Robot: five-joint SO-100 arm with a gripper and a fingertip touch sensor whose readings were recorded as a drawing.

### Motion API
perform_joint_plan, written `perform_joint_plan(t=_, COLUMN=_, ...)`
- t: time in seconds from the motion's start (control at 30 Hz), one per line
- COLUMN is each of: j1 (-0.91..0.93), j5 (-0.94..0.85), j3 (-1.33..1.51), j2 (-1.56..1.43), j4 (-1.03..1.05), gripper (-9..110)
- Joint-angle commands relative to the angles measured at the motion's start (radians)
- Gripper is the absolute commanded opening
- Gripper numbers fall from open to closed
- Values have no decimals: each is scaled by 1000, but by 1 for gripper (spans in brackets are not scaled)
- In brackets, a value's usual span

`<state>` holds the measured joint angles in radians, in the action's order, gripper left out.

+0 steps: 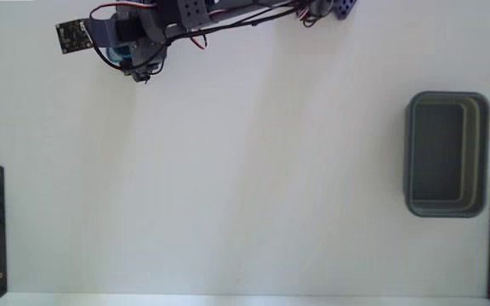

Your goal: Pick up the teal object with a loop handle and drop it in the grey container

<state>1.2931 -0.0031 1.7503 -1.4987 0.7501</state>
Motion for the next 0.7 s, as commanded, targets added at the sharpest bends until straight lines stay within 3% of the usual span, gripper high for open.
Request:
perform_joint_plan(t=0.0, j1=13, j5=3, j3=-3, j2=-37, j4=-12, gripper=75)
perform_joint_plan(t=0.67, j1=13, j5=3, j3=-3, j2=-37, j4=-12, gripper=69)
